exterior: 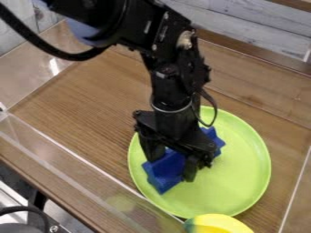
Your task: Remove the blue object from inside the green plate and put it on the table
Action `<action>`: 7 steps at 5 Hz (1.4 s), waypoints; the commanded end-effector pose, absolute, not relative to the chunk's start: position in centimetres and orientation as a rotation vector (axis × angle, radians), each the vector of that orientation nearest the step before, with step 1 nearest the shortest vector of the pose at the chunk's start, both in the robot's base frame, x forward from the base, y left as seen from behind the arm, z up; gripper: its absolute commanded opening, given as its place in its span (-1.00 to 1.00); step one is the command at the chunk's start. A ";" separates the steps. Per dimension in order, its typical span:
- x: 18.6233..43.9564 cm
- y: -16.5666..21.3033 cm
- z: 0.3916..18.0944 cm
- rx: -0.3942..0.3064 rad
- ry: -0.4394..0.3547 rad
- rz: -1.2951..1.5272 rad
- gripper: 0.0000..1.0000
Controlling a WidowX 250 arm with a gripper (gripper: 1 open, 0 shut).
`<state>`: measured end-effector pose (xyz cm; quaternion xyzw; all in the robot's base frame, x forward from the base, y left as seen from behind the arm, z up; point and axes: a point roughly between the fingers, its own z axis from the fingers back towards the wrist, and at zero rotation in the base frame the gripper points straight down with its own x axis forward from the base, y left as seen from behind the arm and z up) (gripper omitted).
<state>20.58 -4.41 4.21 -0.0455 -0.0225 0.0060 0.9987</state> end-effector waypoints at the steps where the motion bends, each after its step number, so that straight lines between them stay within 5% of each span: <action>1: 21.2 -4.4 4.4 -0.101 -0.074 0.013 1.00; 2: 21.2 -4.2 4.8 -0.100 -0.070 0.010 -1.00; 5: 21.3 -3.6 7.2 -0.094 -0.046 0.002 -1.00; 7: 23.6 -1.3 13.1 -0.081 -0.091 0.087 -1.00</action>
